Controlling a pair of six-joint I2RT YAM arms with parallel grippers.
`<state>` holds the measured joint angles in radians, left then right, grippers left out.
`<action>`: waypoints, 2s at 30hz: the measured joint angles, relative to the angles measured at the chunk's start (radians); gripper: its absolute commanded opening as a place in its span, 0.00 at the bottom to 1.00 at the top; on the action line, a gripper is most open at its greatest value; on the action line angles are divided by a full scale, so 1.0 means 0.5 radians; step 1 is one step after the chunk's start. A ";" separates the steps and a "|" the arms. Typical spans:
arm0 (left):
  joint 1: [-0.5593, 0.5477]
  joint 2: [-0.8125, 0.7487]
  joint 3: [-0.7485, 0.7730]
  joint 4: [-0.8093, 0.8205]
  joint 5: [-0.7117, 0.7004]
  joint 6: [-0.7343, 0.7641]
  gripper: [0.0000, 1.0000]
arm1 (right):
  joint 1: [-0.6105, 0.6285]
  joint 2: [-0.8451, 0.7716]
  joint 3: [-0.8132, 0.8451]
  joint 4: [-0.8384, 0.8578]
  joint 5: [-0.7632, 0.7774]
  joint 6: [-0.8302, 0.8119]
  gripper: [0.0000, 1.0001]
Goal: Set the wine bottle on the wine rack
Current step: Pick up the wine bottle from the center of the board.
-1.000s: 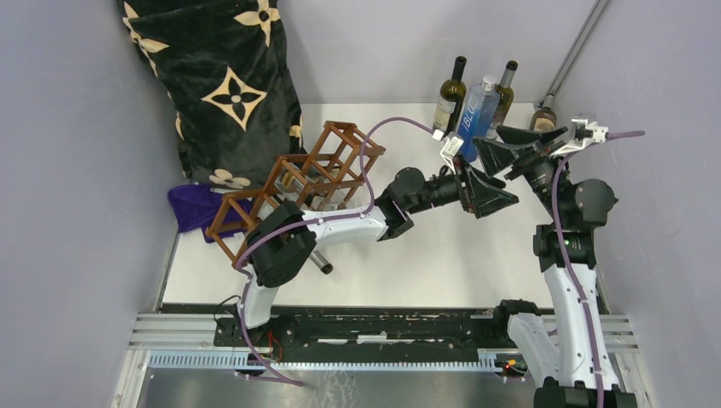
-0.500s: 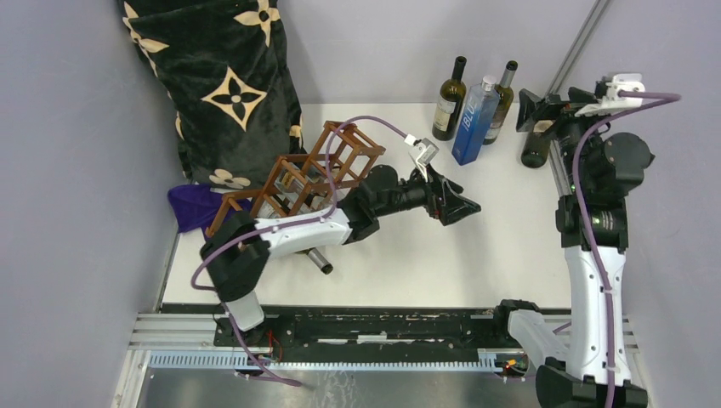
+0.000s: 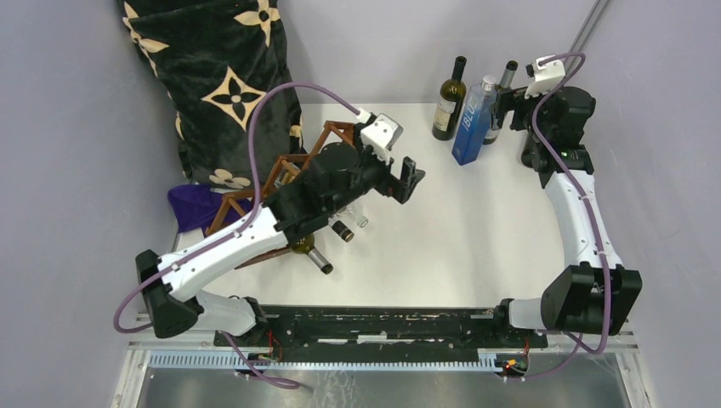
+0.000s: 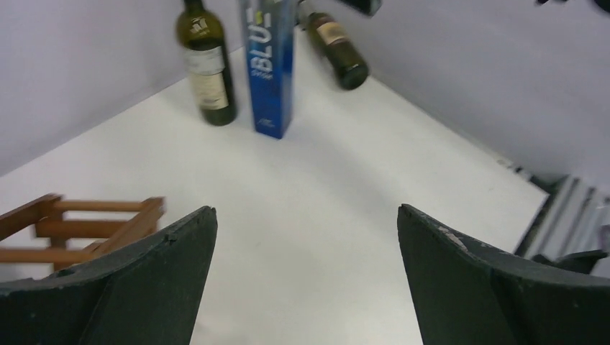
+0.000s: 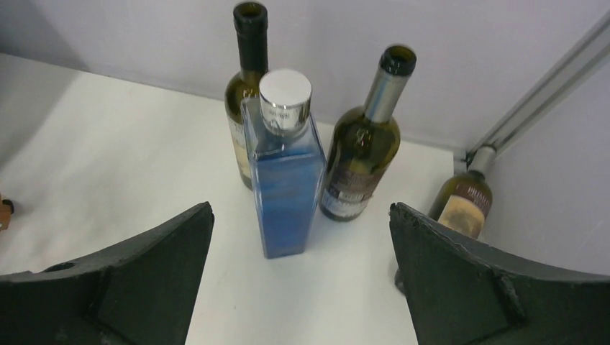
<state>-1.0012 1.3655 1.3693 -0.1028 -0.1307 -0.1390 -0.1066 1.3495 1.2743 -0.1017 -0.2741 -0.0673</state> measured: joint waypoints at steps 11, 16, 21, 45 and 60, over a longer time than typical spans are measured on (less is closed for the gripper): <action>0.014 -0.366 -0.466 -0.245 -0.430 0.511 1.00 | 0.076 0.352 0.406 0.126 -0.098 -0.107 0.98; 0.014 -0.525 -0.660 -0.175 -0.429 0.608 1.00 | 0.130 0.613 0.858 -0.025 -0.121 -0.133 0.98; 0.015 -0.649 -0.794 -0.103 -0.419 0.652 1.00 | 0.185 0.692 0.949 -0.150 -0.056 -0.183 0.98; 0.024 -0.675 -0.822 -0.091 -0.422 0.731 1.00 | 0.305 1.036 0.961 -0.490 0.401 -0.333 0.76; 0.025 -0.672 -0.832 -0.086 -0.382 0.736 1.00 | 0.301 0.700 0.493 -0.278 0.379 -0.251 0.04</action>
<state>-0.9886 1.0294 0.9535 -0.1459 -0.3218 0.2291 0.0441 1.6997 1.5208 -0.2409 -0.0845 -0.1928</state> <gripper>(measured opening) 0.997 0.660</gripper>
